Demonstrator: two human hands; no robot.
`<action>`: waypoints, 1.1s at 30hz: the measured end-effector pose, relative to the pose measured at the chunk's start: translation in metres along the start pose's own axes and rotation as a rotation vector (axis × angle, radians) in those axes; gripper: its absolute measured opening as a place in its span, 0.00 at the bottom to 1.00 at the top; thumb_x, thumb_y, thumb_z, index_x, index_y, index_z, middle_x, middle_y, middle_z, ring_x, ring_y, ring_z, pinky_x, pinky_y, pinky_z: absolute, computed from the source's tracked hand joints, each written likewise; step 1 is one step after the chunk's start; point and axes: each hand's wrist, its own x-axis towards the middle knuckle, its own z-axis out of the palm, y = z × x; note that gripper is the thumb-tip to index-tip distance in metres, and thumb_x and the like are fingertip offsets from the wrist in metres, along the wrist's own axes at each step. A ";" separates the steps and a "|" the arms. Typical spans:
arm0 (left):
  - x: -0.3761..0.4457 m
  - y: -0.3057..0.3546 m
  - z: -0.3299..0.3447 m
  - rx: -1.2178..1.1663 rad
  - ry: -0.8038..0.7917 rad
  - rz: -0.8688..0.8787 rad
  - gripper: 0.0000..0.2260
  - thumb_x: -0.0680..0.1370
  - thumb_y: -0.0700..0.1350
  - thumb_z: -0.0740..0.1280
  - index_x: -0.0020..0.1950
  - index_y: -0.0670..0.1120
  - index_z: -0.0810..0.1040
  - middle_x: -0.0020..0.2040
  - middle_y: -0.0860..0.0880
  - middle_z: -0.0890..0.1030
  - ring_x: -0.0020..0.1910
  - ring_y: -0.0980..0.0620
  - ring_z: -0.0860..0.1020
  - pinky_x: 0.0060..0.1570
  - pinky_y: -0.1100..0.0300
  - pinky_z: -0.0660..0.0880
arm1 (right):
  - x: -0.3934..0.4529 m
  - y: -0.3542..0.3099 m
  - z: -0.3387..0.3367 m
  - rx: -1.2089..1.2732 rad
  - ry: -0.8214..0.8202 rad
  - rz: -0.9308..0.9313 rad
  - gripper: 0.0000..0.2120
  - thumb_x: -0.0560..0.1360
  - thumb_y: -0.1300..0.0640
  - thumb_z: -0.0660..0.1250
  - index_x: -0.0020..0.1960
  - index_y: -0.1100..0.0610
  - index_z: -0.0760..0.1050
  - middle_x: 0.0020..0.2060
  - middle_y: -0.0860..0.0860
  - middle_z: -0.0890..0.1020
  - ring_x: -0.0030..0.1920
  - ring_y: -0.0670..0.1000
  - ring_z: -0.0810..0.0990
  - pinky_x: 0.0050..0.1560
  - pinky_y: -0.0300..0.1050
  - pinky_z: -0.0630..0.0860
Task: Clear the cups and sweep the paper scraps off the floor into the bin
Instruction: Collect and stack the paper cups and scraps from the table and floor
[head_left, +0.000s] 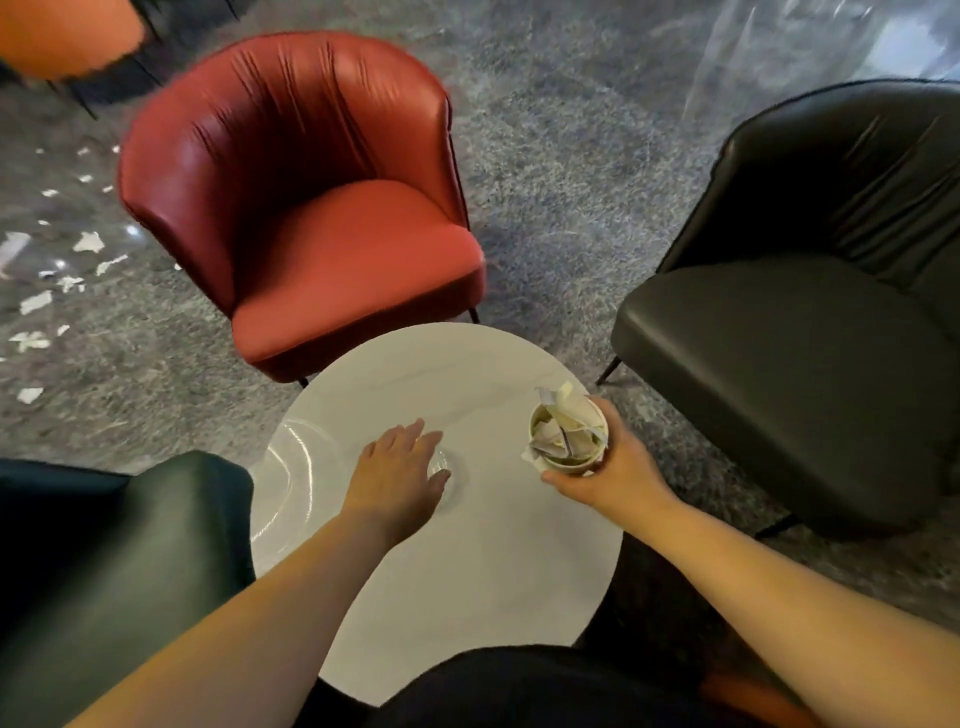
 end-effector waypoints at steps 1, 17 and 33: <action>0.000 0.008 -0.001 -0.014 0.007 -0.032 0.24 0.82 0.58 0.55 0.78 0.54 0.59 0.80 0.51 0.57 0.78 0.48 0.57 0.75 0.51 0.55 | 0.008 0.001 -0.011 -0.012 -0.029 -0.018 0.34 0.60 0.59 0.81 0.54 0.36 0.67 0.50 0.37 0.78 0.51 0.31 0.76 0.48 0.24 0.70; 0.018 0.064 -0.015 -0.097 0.053 -0.209 0.24 0.82 0.57 0.55 0.78 0.54 0.59 0.79 0.50 0.59 0.78 0.47 0.57 0.76 0.49 0.56 | 0.065 0.006 -0.070 0.002 -0.100 -0.079 0.35 0.63 0.63 0.80 0.56 0.38 0.65 0.50 0.36 0.76 0.48 0.29 0.75 0.43 0.22 0.71; 0.128 0.114 -0.035 -0.098 0.055 -0.277 0.24 0.82 0.59 0.57 0.77 0.54 0.61 0.79 0.50 0.60 0.77 0.47 0.59 0.76 0.49 0.57 | 0.192 0.024 -0.136 0.045 -0.167 -0.057 0.32 0.62 0.59 0.80 0.55 0.37 0.68 0.51 0.42 0.81 0.51 0.37 0.79 0.45 0.27 0.73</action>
